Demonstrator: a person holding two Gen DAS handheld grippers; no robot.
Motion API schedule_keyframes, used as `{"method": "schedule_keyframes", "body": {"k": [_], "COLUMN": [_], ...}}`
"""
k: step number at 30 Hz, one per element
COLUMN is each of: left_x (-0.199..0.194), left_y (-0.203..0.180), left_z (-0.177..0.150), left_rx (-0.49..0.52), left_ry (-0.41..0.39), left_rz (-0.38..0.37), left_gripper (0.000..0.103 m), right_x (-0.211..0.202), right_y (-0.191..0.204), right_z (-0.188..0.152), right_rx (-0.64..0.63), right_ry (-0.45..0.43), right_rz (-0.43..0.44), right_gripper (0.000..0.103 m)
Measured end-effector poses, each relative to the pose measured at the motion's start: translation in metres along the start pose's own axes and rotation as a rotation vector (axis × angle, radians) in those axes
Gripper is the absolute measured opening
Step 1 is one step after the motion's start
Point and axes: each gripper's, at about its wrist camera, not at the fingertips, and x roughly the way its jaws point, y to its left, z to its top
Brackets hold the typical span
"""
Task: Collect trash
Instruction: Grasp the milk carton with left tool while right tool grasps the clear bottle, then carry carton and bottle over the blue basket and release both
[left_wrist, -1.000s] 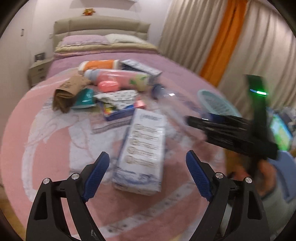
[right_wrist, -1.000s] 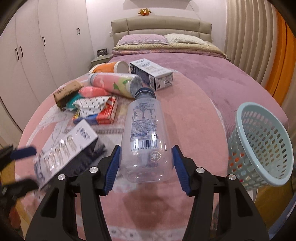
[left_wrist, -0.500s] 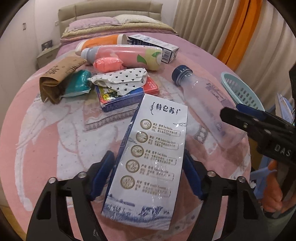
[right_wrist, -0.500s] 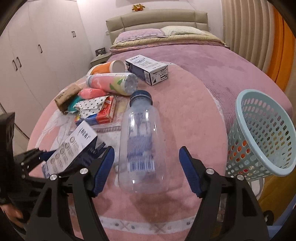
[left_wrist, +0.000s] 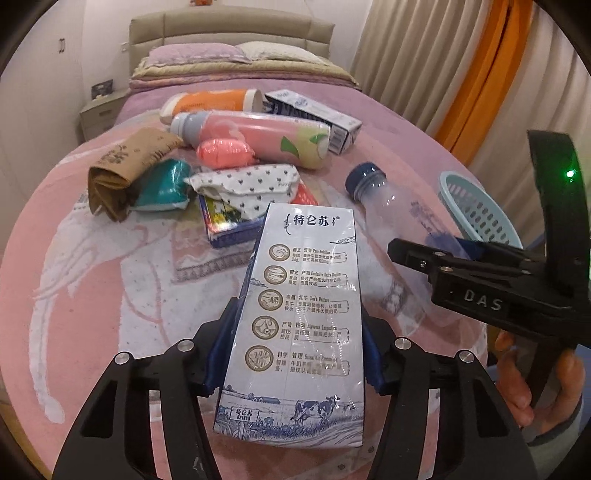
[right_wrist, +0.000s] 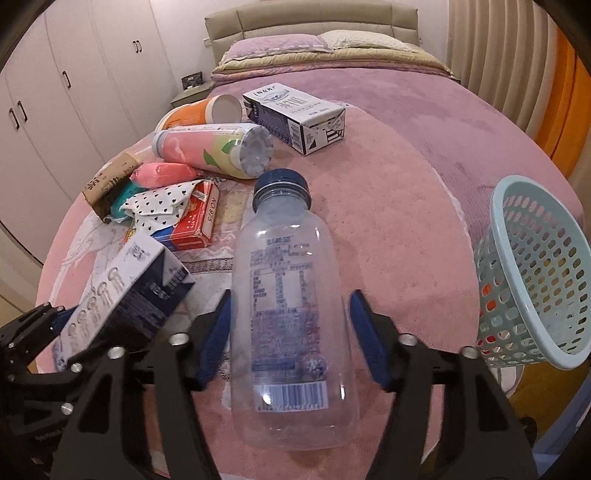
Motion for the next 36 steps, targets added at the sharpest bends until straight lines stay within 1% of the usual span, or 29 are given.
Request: {"method": "schedule_keyframes", "body": {"k": [4,8,11,13,16,17,24,27,28,30,33,36], "left_x": [-0.006,-0.014,-0.018,-0.020,-0.021,-0.021,-0.018,-0.008,-0.001,0.012,0.029,0.057], "left_y": [-0.007,-0.013,-0.020,-0.025,-0.035,-0.041,-0.091,-0.116,-0.127,-0.146,-0.174,-0.206], "left_z": [0.006,0.014,0.023,0.030,0.039,0.043,0.074,0.090,0.098,0.109,0.119,0.128], "left_rx": [0.011,0.024,0.022,0.019,0.019,0.029,0.124,0.147,0.152,0.167,0.205,0.252], "left_ry": [-0.024,-0.063,-0.093,-0.105,-0.114,-0.120,-0.157,-0.158,-0.145,-0.135,-0.122,-0.085], "left_rz": [0.001,-0.021,-0.034,-0.050,-0.107,-0.116,-0.142,-0.181,-0.212,-0.247,-0.274,-0.292], "left_gripper": [0.055,0.055,0.055,0.055,0.055,0.055,0.055,0.055,0.055,0.055,0.056,0.056], "right_x": [-0.003,-0.017,-0.027,-0.038,-0.052,-0.056,-0.099,-0.115,-0.119,-0.124,-0.126,-0.121], "right_y": [-0.003,-0.010,-0.017,-0.025,-0.038,-0.043,-0.093,-0.120,-0.130,-0.146,-0.180,-0.212], "right_z": [0.001,0.001,0.003,0.006,0.010,0.011,0.015,0.015,0.014,0.013,0.008,0.004], "right_rx": [-0.006,-0.002,0.004,0.015,0.034,0.041,0.135,0.180,0.194,0.219,0.286,0.357], "right_ry": [-0.017,-0.075,-0.105,-0.129,-0.160,-0.171,-0.274,-0.311,-0.321,-0.331,-0.333,-0.316], "right_rz": [0.007,0.063,0.073,0.078,0.079,0.076,0.028,-0.030,-0.051,-0.090,-0.139,-0.173], "right_gripper": [0.053,0.052,0.052,0.052,0.052,0.052,0.052,0.052,0.052,0.052,0.052,0.052]}}
